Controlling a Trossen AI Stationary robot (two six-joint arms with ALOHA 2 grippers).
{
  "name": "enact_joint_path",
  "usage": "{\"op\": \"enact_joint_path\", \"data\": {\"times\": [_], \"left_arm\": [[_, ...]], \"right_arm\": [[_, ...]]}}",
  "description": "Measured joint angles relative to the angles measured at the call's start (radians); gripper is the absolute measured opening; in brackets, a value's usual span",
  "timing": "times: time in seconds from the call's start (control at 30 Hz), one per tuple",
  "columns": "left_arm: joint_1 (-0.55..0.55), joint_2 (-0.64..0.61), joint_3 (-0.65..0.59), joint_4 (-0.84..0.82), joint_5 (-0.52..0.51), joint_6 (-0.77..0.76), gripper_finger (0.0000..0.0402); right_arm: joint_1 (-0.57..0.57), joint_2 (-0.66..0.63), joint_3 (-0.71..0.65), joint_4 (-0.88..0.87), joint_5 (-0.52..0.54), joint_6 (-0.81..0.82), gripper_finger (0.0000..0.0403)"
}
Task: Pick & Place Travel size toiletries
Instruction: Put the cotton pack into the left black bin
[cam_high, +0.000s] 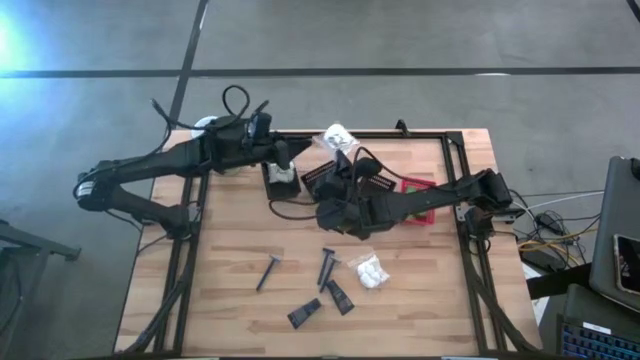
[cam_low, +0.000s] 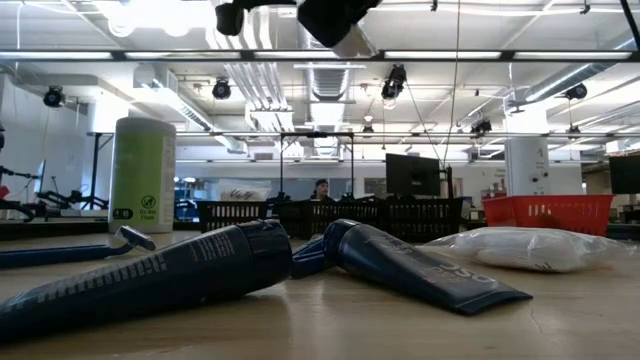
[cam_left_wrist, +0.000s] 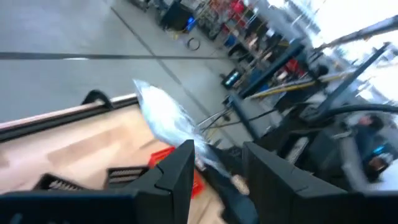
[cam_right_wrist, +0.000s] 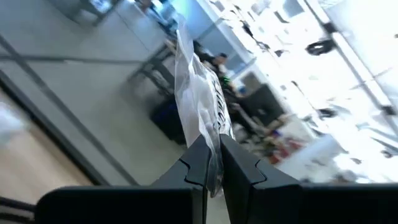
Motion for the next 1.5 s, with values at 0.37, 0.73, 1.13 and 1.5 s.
{"op": "enact_joint_path", "data": {"times": [0.37,0.73,1.13,1.5], "left_arm": [[0.047,0.053,0.0,0.032,0.009,-0.187,0.0141],[0.053,0.093,0.0,0.078,0.071,-0.353,0.014],[0.083,0.125,0.0,0.175,0.058,-0.405,0.0141],[0.108,0.184,0.0,0.192,0.102,-0.481,0.014]], "right_arm": [[-0.028,-0.002,0.0,0.01,0.016,-0.137,0.0022],[-0.076,-0.002,0.0,0.124,0.014,-0.303,0.0022],[-0.08,-0.002,0.0,0.195,0.014,-0.372,0.0022],[-0.079,-0.002,0.0,0.208,0.013,-0.42,0.0022]]}}
